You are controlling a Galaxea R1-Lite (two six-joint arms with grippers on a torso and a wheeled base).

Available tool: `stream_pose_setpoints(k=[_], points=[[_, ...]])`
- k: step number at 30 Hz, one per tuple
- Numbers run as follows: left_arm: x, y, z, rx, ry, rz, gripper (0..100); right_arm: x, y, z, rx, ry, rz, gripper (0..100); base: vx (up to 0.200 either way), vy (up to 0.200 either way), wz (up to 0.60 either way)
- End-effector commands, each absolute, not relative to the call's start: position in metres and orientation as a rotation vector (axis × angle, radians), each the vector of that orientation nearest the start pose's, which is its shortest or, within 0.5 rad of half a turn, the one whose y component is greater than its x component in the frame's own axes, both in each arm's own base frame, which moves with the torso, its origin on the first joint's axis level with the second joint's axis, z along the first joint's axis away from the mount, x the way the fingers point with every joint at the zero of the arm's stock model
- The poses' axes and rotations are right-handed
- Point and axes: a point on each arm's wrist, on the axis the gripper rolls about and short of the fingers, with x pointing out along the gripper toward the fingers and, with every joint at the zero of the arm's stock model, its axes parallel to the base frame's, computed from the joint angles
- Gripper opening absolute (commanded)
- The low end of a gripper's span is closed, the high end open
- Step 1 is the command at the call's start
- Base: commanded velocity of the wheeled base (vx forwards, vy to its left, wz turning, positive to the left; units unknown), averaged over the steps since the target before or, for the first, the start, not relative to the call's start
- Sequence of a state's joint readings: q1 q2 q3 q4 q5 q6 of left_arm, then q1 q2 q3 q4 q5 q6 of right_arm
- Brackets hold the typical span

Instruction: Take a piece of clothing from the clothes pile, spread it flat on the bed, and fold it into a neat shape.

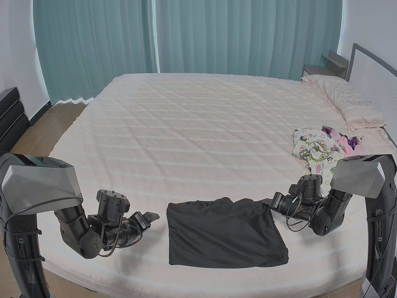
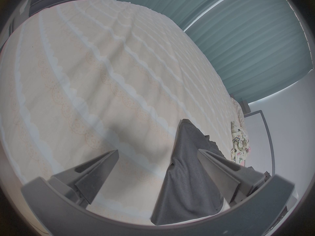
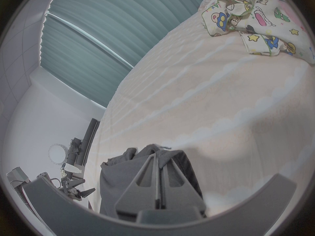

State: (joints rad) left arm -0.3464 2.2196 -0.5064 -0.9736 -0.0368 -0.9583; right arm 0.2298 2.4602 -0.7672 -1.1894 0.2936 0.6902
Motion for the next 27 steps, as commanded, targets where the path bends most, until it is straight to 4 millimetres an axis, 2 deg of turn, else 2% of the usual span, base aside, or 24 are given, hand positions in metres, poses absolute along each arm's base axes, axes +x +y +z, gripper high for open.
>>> stream_pose_setpoints(k=[1, 6, 10, 21, 22, 27], points=[[0.288, -0.105, -0.014, -0.788, 0.845, 0.016, 100, 0.369, 0.091, -0.041, 0.681, 0.647, 0.314, 0, 0.000, 0.000, 0.00], [0.288, -0.105, -0.014, -0.788, 0.845, 0.016, 100, 0.385, 0.083, -0.036, 0.729, 0.584, 0.262, 0, 0.000, 0.000, 0.00], [0.288, -0.105, -0.015, -0.788, 0.846, 0.016, 100, 0.387, 0.082, -0.043, 0.732, 0.593, 0.253, 0, 0.000, 0.000, 0.00], [0.288, -0.105, -0.015, -0.788, 0.846, 0.016, 100, 0.388, 0.077, -0.046, 0.734, 0.592, 0.240, 0, 0.000, 0.000, 0.00], [0.288, -0.105, -0.015, -0.788, 0.846, 0.016, 100, 0.388, 0.077, -0.046, 0.734, 0.594, 0.239, 100, 0.000, 0.000, 0.00], [0.288, -0.105, -0.015, -0.788, 0.846, 0.016, 100, 0.385, 0.072, -0.037, 0.737, 0.577, 0.235, 100, 0.000, 0.000, 0.00]])
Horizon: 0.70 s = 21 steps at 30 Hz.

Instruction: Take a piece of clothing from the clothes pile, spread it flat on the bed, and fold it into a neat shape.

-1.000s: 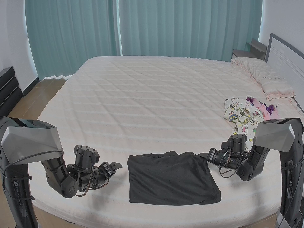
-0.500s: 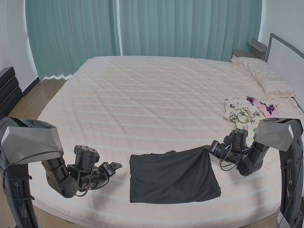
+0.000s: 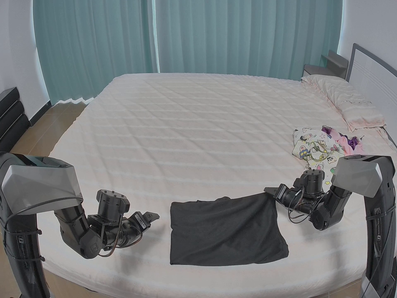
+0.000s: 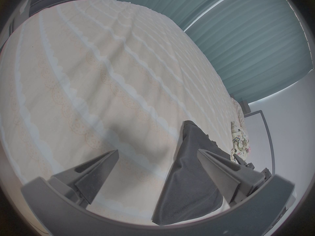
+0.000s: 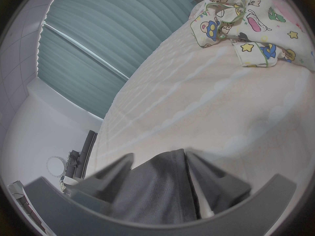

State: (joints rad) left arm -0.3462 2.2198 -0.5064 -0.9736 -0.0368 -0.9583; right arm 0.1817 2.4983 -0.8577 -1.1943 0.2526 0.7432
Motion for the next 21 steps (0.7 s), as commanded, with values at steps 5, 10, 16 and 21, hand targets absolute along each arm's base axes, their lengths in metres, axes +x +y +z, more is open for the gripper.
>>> stream_pose_setpoints(k=[5, 10, 16, 21], points=[[0.288, -0.105, -0.014, -0.788, 0.845, 0.016, 100, 0.359, 0.058, -0.020, 0.739, 0.601, 0.213, 100, 0.000, 0.000, 0.00], [0.288, -0.105, -0.014, -0.788, 0.846, 0.016, 100, 0.310, 0.044, -0.017, 0.657, 0.735, 0.341, 100, 0.000, 0.000, 0.00], [0.288, -0.105, -0.015, -0.787, 0.848, 0.017, 100, 0.277, 0.042, -0.035, 0.530, 0.859, 0.476, 100, 0.000, 0.000, 0.00], [0.288, -0.105, -0.015, -0.787, 0.848, 0.017, 100, 0.267, 0.049, -0.040, 0.503, 0.902, 0.498, 100, 0.000, 0.000, 0.00]])
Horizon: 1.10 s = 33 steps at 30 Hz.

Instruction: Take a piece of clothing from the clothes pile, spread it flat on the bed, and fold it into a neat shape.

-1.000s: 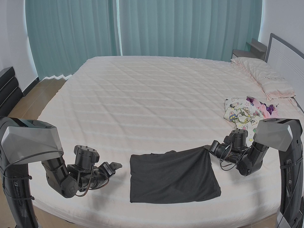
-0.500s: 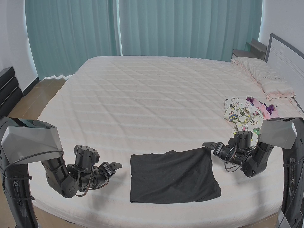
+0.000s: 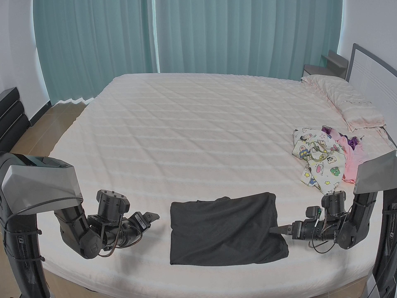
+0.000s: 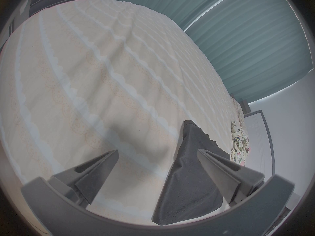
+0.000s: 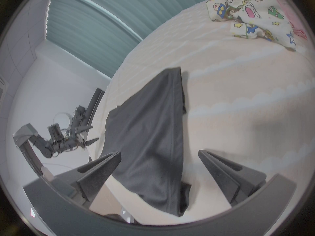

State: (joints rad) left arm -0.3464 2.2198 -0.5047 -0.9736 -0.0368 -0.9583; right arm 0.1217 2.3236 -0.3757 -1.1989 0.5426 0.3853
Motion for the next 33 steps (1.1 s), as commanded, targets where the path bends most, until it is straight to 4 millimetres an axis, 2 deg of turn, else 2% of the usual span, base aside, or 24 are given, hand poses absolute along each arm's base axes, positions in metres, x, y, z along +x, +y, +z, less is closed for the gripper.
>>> stream_pose_setpoints(k=[1, 9, 10, 23, 26, 33], points=[[0.288, -0.105, -0.015, -0.787, 0.848, 0.017, 100, 0.266, 0.049, -0.041, 0.497, 0.909, 0.500, 100, 0.000, 0.000, 0.00], [0.288, -0.105, -0.014, -0.788, 0.846, 0.016, 100, 0.256, 0.047, -0.048, 0.434, 0.938, 0.520, 100, 0.000, 0.000, 0.00], [0.288, -0.105, -0.015, -0.787, 0.848, 0.017, 100, 0.252, 0.046, -0.048, 0.419, 0.944, 0.525, 0, 0.000, 0.000, 0.00], [0.288, -0.105, -0.015, -0.787, 0.845, 0.018, 100, 0.237, 0.037, -0.048, 0.369, 0.968, 0.524, 0, 0.000, 0.000, 0.00], [0.288, -0.105, -0.015, -0.787, 0.845, 0.018, 100, 0.236, 0.031, -0.048, 0.355, 0.961, 0.514, 0, 0.000, 0.000, 0.00], [0.288, -0.105, -0.015, -0.787, 0.845, 0.018, 100, 0.234, 0.032, -0.050, 0.347, 0.972, 0.518, 0, 0.000, 0.000, 0.00]])
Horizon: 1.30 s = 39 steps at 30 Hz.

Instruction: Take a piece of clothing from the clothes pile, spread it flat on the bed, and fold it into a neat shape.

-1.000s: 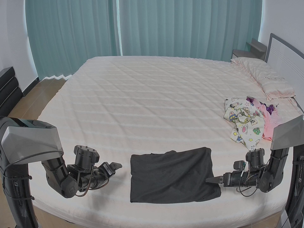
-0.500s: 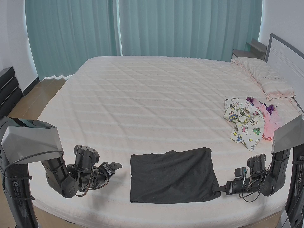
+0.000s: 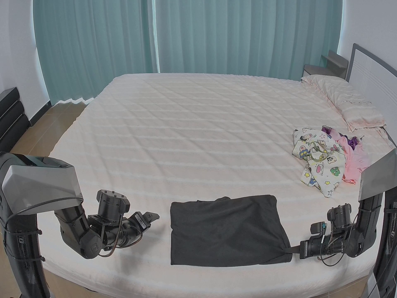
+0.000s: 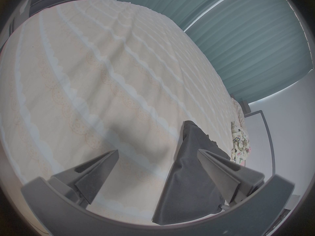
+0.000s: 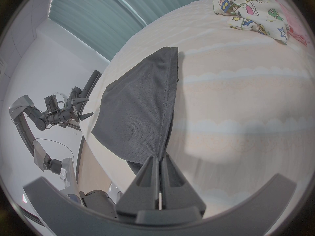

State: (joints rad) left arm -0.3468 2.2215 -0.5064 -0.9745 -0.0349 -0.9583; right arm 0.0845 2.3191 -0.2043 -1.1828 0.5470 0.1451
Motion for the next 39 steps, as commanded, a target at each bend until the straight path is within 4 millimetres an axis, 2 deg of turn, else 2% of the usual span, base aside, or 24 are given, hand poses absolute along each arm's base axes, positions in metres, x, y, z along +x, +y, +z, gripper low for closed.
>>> stream_pose_setpoints(k=[1, 3, 4, 12, 15, 19, 23, 28, 39], points=[[0.288, -0.105, -0.015, -0.787, 0.845, 0.018, 100, 0.234, 0.032, -0.050, 0.342, 0.974, 0.521, 0, 0.000, 0.000, 0.00], [0.288, -0.105, -0.015, -0.787, 0.845, 0.018, 100, 0.229, 0.030, -0.051, 0.294, 0.976, 0.543, 0, 0.000, 0.000, 0.00], [0.288, -0.105, -0.015, -0.787, 0.845, 0.018, 100, 0.229, 0.030, -0.051, 0.289, 0.975, 0.546, 100, 0.000, 0.000, 0.00], [0.289, -0.107, -0.013, -0.788, 0.830, 0.005, 100, 0.238, 0.019, -0.045, 0.267, 0.901, 0.512, 100, 0.000, 0.000, 0.00], [0.284, -0.133, -0.008, -0.763, 0.802, -0.107, 100, 0.251, 0.012, -0.036, 0.323, 0.845, 0.470, 100, 0.000, 0.000, 0.00], [0.285, -0.149, -0.003, -0.732, 0.780, -0.193, 100, 0.259, 0.013, -0.035, 0.386, 0.836, 0.445, 100, 0.000, 0.000, 0.00], [0.293, -0.164, -0.022, -0.600, 0.784, -0.246, 100, 0.260, 0.014, -0.034, 0.410, 0.837, 0.441, 100, 0.000, 0.000, 0.00], [0.293, -0.167, -0.040, -0.529, 0.818, -0.263, 100, 0.260, 0.015, -0.035, 0.410, 0.843, 0.443, 100, 0.000, 0.000, 0.00], [0.295, -0.170, -0.049, -0.433, 0.781, -0.326, 100, 0.260, 0.016, -0.036, 0.410, 0.849, 0.444, 100, 0.000, 0.000, 0.00]])
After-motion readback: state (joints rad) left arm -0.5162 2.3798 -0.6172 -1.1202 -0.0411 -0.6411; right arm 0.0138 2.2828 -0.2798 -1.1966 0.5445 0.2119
